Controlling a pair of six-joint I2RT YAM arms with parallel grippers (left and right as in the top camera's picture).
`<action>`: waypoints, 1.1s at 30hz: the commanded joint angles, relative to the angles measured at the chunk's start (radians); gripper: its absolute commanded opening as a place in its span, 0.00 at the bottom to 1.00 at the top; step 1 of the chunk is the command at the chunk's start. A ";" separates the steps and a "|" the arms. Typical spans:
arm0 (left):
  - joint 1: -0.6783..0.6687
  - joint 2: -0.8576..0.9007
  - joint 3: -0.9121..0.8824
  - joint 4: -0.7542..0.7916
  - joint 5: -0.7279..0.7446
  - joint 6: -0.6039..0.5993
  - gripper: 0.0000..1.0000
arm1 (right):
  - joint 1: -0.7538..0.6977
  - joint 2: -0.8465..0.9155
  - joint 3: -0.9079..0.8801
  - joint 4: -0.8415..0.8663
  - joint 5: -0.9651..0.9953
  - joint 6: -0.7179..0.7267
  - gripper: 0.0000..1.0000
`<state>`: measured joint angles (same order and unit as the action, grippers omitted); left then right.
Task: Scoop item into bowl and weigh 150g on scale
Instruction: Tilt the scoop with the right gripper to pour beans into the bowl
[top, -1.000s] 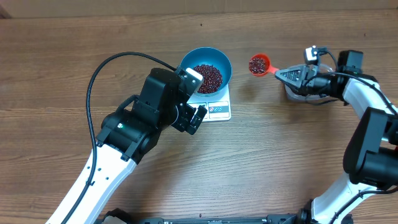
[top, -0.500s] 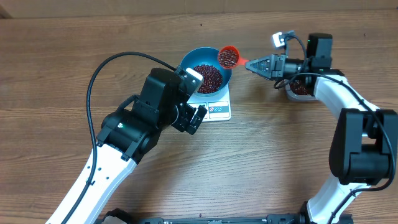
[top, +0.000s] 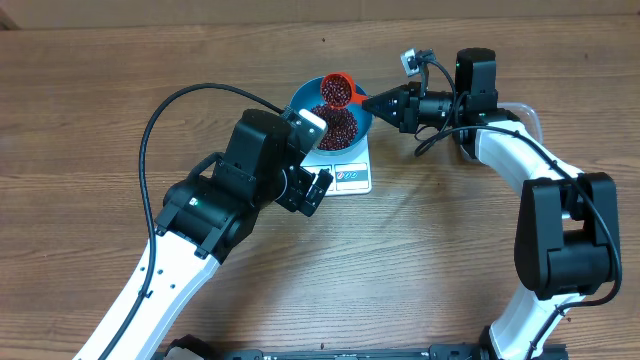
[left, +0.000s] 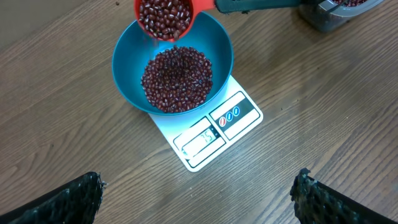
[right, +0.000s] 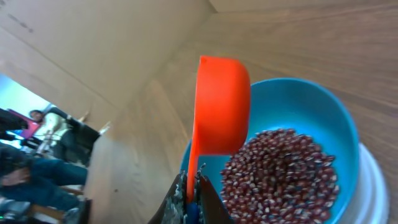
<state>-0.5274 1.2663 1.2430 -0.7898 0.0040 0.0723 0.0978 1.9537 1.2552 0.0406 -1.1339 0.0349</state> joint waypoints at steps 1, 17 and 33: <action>0.003 0.005 -0.004 0.000 0.008 -0.016 1.00 | -0.002 0.000 0.007 0.000 0.019 -0.138 0.04; 0.003 0.005 -0.004 0.001 0.008 -0.016 0.99 | -0.002 0.000 0.007 -0.020 0.076 -0.953 0.04; 0.003 0.005 -0.004 0.000 0.008 -0.016 1.00 | -0.002 -0.001 0.007 0.101 0.145 -0.972 0.04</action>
<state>-0.5274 1.2663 1.2430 -0.7898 0.0040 0.0723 0.0978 1.9537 1.2552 0.1379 -0.9874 -1.0454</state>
